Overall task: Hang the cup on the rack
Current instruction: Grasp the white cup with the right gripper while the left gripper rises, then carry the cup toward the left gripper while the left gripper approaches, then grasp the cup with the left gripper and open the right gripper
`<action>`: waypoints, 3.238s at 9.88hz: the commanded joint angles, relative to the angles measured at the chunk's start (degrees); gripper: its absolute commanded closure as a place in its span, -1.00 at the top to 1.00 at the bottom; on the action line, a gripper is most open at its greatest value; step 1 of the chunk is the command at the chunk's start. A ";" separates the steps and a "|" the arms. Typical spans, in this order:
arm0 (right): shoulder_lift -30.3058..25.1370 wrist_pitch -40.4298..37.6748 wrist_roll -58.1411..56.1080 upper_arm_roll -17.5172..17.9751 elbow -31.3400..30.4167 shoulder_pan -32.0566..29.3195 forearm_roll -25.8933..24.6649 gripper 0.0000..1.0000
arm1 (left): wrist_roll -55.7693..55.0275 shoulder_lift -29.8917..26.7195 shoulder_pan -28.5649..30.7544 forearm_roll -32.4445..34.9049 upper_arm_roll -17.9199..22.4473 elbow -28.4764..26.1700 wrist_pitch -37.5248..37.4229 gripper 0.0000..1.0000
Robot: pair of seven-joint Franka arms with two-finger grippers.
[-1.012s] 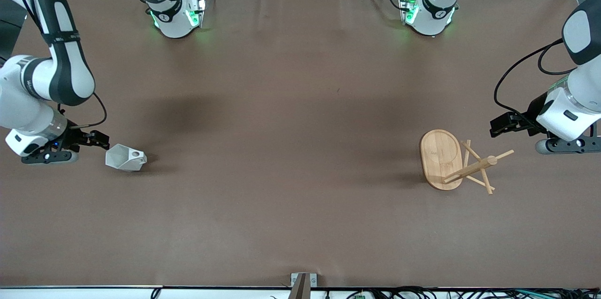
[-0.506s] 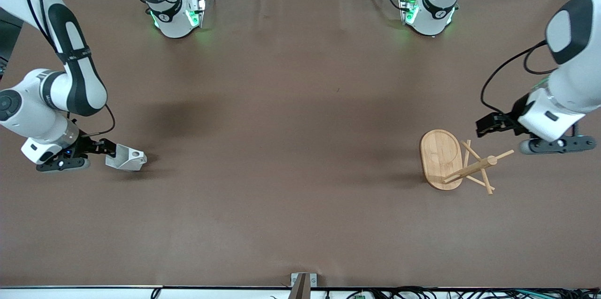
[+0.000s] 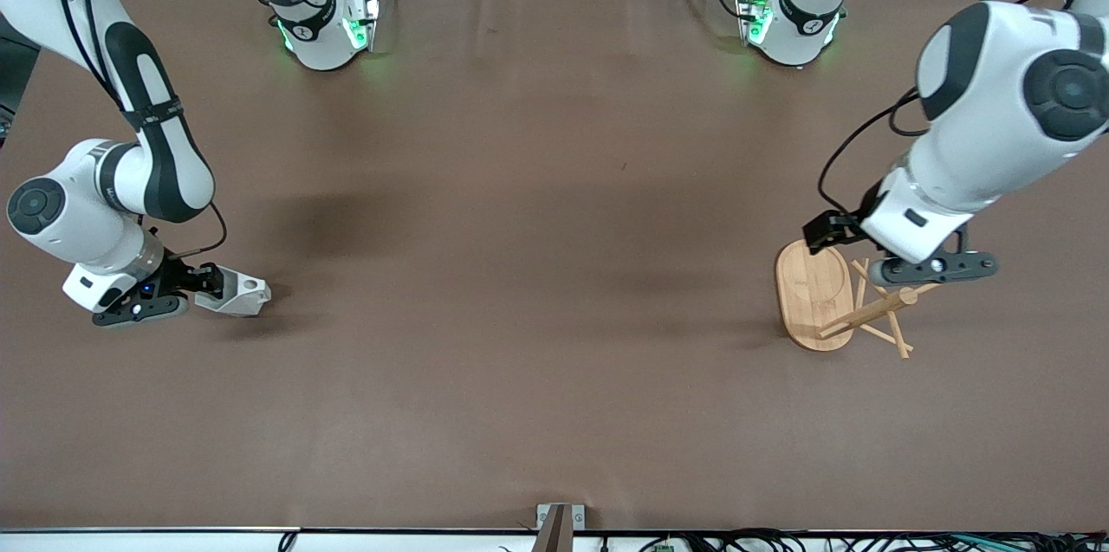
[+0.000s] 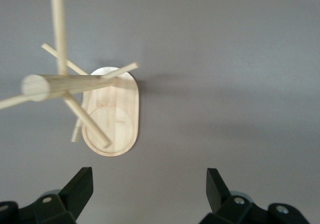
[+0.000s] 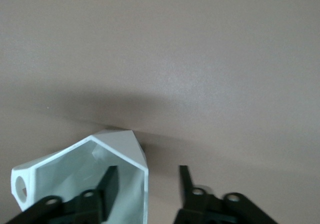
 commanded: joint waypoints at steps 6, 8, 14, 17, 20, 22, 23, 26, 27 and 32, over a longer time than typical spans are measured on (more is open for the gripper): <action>-1.49 -4.27 -2.51 1.50 2.10 0.22 0.53 -0.99 | 0.74 5.59 -16.77 0.78 -1.01 2.94 4.72 1.00; -3.60 -11.73 2.83 3.60 6.30 1.10 0.88 -0.99 | 3.53 7.97 -21.43 1.14 -1.01 5.57 5.89 1.00; -7.47 -22.90 6.81 15.03 10.81 1.10 31.67 -0.99 | 27.17 7.98 -24.79 1.14 -1.09 5.84 6.15 1.00; -7.48 -31.61 6.55 17.49 11.85 1.54 47.86 -0.99 | 34.04 7.36 -24.44 0.61 -1.88 6.63 12.80 0.99; -6.78 -38.12 6.28 18.21 12.65 3.20 57.62 -0.99 | 36.34 7.53 -24.53 0.43 -3.37 6.63 19.58 1.00; -5.29 -38.23 6.37 18.12 12.91 6.80 66.93 -0.99 | 36.69 7.45 -24.44 -1.92 -4.86 6.55 21.09 1.00; -4.41 -38.14 6.46 18.03 13.44 8.56 71.41 -0.99 | 37.30 7.53 -24.44 -3.94 -5.13 6.46 21.10 1.00; -1.86 -37.96 6.98 18.03 14.85 11.47 76.89 -0.99 | 38.18 7.53 -24.44 -4.92 -6.89 5.84 21.10 1.00; -1.59 -37.96 6.99 18.03 14.85 12.43 77.69 -0.99 | 38.97 7.62 -24.44 -4.93 -6.89 5.84 21.10 1.00; -1.59 -38.14 7.07 18.03 14.85 15.16 78.75 -0.99 | 42.49 8.15 -24.00 -4.93 -6.89 5.67 21.10 0.98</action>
